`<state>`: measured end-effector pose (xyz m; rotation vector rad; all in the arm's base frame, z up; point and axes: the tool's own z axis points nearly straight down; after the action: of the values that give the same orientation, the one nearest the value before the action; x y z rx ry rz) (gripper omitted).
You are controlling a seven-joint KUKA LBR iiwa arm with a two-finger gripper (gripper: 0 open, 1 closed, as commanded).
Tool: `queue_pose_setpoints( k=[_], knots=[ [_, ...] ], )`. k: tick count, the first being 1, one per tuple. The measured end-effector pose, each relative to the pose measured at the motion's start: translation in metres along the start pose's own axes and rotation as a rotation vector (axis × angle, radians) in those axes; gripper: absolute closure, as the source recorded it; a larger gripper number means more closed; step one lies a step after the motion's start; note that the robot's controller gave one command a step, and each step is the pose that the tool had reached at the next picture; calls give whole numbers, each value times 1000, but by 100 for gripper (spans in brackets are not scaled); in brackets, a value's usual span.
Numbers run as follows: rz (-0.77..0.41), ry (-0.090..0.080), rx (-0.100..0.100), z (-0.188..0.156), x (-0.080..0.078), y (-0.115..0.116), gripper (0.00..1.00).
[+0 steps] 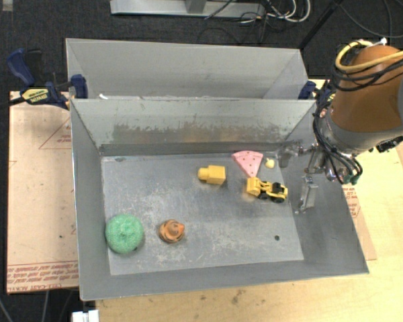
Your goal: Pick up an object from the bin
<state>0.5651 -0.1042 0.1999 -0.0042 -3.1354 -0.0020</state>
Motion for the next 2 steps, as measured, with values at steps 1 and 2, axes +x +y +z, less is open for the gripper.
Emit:
queue_pose_setpoints(
  k=[1,2],
  knots=[
    [-3,-8,1,-5,-1,1,0],
    [119,-11,0,36,-5,-6,0]
  ],
)
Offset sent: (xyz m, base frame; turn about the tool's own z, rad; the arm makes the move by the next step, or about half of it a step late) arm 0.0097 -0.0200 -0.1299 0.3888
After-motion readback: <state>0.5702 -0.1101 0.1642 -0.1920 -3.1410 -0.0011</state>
